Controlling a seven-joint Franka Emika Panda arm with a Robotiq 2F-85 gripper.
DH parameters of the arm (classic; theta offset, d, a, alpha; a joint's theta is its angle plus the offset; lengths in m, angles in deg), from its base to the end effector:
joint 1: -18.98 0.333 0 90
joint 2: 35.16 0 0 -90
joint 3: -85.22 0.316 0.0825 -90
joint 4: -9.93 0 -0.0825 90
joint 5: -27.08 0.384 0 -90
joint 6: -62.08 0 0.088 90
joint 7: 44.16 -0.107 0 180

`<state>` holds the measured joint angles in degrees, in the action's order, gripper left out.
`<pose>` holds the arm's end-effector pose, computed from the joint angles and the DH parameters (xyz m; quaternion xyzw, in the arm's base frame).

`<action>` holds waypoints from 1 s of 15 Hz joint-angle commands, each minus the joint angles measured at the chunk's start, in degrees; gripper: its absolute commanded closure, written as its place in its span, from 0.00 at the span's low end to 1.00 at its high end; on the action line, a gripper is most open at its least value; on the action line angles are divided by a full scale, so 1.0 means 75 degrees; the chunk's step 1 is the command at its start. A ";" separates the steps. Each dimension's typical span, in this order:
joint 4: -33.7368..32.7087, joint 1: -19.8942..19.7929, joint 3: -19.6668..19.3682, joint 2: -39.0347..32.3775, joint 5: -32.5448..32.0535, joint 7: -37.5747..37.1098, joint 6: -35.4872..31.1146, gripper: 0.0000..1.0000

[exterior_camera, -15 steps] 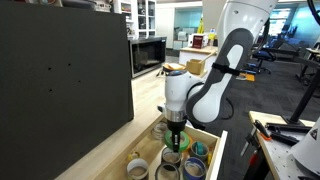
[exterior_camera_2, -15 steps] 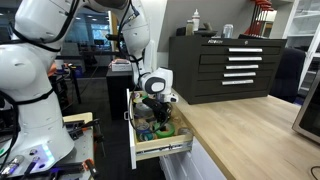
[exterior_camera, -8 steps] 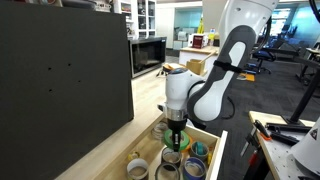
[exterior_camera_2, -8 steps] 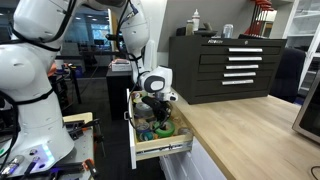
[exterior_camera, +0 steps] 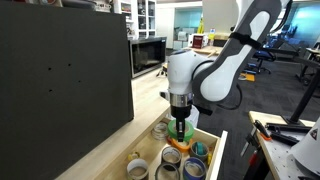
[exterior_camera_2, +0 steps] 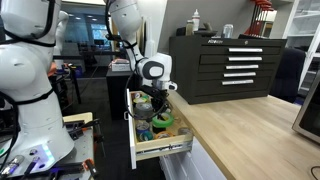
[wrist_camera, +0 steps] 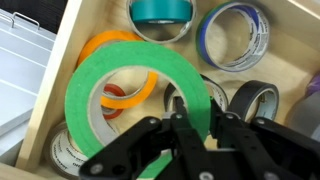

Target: Remove the green masking tape from the open drawer and place it on the countertop

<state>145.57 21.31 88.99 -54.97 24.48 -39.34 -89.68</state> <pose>0.4972 0.0559 0.1753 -0.9930 -0.1137 0.0316 0.0007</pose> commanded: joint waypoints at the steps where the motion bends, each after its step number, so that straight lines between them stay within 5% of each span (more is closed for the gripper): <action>1: 0.0419 0.0148 -0.0081 0.1209 -0.0032 -0.0476 0.0954 0.89; 6: -0.0331 0.0150 -0.0264 0.1479 -0.0517 -0.0968 0.1710 0.89; 15: -0.2071 -0.0232 -0.0841 0.0328 -0.0776 -0.0678 0.1483 0.90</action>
<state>134.92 20.62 83.61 -49.08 19.74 -44.39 -79.71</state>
